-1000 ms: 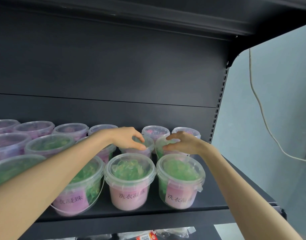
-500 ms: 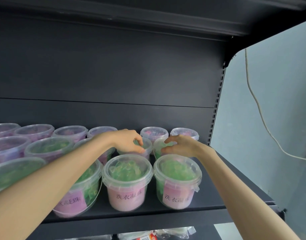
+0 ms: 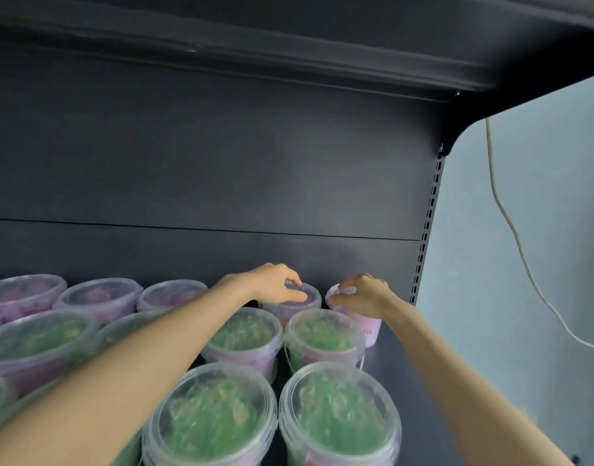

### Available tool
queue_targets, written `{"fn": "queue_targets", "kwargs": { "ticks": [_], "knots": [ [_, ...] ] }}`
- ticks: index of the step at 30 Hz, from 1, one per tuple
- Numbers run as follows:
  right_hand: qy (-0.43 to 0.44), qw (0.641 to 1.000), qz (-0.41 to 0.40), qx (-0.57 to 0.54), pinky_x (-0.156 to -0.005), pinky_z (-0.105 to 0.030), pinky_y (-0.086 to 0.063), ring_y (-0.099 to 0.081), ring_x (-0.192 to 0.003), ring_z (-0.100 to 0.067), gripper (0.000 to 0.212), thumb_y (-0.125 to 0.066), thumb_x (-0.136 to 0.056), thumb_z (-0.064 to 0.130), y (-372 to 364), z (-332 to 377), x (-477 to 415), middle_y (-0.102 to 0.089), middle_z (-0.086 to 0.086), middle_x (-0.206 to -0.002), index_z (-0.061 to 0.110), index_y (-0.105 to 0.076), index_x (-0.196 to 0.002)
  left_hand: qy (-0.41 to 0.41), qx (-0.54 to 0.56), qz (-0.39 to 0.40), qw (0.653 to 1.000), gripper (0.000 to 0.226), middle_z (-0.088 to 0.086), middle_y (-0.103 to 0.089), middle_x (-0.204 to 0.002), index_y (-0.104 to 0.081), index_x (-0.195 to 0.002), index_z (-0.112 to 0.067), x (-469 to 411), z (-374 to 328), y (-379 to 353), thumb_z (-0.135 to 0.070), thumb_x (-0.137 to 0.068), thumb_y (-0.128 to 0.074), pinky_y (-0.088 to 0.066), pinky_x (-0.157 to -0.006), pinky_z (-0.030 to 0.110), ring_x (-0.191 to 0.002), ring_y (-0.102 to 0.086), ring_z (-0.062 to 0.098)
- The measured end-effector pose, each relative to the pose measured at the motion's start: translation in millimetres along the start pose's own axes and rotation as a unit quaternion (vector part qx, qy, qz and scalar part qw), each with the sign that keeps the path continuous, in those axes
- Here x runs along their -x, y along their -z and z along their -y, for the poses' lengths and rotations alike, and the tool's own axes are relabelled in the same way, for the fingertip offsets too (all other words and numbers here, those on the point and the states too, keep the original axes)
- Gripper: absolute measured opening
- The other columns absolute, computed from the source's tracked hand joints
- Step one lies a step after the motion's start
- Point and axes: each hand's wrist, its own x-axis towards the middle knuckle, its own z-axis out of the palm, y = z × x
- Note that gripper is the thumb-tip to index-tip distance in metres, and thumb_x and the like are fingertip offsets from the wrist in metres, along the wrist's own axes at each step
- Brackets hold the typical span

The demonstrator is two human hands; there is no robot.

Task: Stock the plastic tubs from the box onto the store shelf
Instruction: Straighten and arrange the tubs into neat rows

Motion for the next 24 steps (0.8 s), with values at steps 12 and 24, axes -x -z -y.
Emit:
{"fn": "queue_targets", "kwargs": {
  "ticks": [12, 24],
  "knots": [
    [0.034, 0.998, 0.048, 0.035, -0.099, -0.041, -0.037, -0.044, -0.108, -0.034, 0.043, -0.045, -0.065, 0.069, -19.4, 34.1, -23.8, -0.057, -0.001, -0.103, 0.037, -0.063, -0.087, 0.036, -0.078, 0.023, 0.996, 0.063, 0.0, -0.055, -0.12, -0.06, -0.111, -0.036, 4.6, 46.2, 8.1, -0.081, -0.068, -0.049, -0.042, -0.097, 0.039, -0.112, -0.05, 0.021],
    [0.11, 0.991, 0.066, -0.034, -0.099, -0.037, -0.043, -0.053, -0.111, -0.028, 0.025, -0.061, -0.081, 0.046, -19.5, 39.0, -13.0, -0.063, -0.001, -0.12, 0.038, -0.068, -0.104, 0.023, -0.046, 0.086, 0.995, 0.056, -0.004, -0.046, -0.141, -0.048, -0.132, -0.032, 15.4, 59.4, 14.4, -0.061, -0.085, -0.05, -0.033, -0.108, 0.038, -0.126, -0.045, 0.016]
  ]
}}
